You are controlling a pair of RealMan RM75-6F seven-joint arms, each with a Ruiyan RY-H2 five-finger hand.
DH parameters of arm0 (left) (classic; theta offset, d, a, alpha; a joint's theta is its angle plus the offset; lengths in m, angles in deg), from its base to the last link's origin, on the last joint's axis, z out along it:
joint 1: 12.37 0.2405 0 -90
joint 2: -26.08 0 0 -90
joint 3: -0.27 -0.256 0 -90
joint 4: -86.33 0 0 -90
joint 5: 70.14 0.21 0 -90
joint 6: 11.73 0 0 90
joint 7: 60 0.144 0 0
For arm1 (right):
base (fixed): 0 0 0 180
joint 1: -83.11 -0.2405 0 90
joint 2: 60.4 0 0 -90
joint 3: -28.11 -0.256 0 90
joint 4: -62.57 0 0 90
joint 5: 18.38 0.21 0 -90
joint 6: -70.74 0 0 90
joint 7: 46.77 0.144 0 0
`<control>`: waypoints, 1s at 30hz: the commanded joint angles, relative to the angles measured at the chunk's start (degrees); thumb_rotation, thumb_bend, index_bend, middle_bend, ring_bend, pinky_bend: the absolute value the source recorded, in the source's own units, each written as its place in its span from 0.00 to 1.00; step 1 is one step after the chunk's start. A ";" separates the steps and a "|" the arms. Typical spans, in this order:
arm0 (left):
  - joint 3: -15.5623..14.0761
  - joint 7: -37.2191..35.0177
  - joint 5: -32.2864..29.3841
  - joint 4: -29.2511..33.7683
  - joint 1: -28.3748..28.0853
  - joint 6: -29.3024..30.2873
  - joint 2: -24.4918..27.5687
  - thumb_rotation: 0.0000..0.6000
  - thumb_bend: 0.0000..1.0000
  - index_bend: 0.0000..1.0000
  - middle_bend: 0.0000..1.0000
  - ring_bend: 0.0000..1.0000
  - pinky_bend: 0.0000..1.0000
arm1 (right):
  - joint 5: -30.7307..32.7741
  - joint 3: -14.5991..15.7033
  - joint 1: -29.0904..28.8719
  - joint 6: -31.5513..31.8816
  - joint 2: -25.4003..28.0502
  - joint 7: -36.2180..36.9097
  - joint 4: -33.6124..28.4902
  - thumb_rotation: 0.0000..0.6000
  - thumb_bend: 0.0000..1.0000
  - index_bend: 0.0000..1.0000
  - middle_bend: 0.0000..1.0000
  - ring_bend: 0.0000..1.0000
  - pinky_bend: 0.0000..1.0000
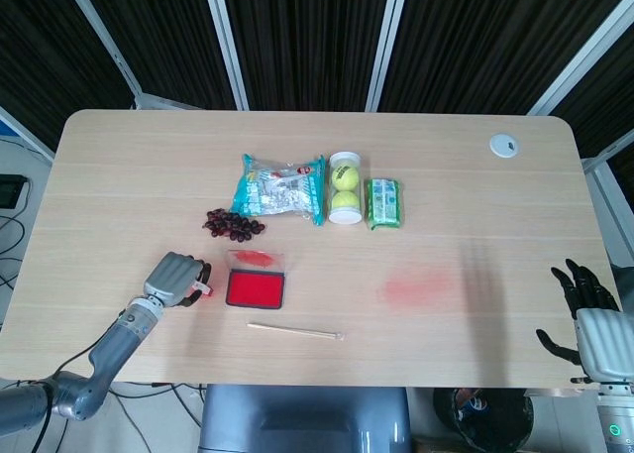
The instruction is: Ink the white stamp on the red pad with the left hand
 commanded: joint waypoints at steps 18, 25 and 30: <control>-0.09 2.10 -1.12 0.41 -0.04 -0.39 0.34 1.00 0.31 0.42 0.40 0.38 0.53 | 0.00 -0.03 -0.01 0.01 0.02 -0.03 -0.03 1.00 0.29 0.13 0.00 0.00 0.19; 0.17 2.99 -1.49 0.86 0.30 0.74 0.80 1.00 0.20 0.30 0.28 0.27 0.43 | -0.02 0.00 0.02 0.06 -0.02 -0.05 0.04 1.00 0.29 0.13 0.00 0.00 0.19; 0.80 2.83 -2.05 2.83 1.27 2.89 2.29 1.00 0.17 0.16 0.07 0.09 0.21 | -0.01 -0.03 0.03 0.09 -0.02 -0.04 0.05 1.00 0.29 0.13 0.00 0.00 0.19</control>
